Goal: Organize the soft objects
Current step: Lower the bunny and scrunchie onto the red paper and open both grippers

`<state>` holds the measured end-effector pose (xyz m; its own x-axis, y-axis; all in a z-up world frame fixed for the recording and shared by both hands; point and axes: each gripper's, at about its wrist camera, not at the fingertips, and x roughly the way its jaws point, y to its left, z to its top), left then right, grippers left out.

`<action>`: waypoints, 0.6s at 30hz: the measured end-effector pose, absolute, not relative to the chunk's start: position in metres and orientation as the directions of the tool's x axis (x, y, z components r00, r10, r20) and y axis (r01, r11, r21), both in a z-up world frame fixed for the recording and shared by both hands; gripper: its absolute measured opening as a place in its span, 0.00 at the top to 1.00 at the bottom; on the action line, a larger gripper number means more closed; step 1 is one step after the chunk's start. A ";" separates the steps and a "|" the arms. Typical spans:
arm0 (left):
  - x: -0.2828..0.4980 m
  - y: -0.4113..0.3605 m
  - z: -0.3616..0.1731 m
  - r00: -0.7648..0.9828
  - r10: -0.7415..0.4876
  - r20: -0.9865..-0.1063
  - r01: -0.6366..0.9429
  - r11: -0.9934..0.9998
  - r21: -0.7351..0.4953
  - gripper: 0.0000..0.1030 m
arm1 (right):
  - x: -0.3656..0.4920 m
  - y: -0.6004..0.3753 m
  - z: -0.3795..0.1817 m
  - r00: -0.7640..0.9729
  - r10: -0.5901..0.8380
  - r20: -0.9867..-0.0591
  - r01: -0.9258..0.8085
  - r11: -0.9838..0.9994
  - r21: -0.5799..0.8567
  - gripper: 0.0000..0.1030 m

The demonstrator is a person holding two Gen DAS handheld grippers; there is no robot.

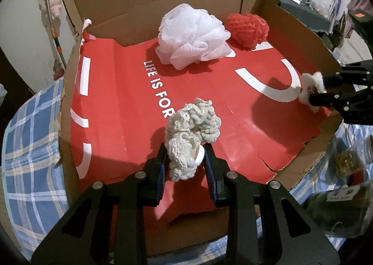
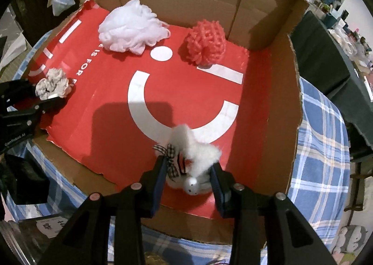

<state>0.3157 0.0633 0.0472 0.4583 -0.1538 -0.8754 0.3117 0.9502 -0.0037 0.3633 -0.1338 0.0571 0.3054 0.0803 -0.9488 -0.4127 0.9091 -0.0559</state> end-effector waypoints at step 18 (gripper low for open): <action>0.321 0.065 0.043 0.446 -0.193 -0.874 0.319 0.947 -0.046 0.71 | 0.360 -0.127 0.053 0.311 0.046 -0.949 -0.434 0.896 -0.099 0.56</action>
<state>0.3211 0.0646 0.0435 0.4458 -0.1929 -0.8741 0.3192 0.9466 -0.0461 0.3599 -0.1274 0.0526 0.3114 0.0455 -0.9492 -0.4336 0.8956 -0.0993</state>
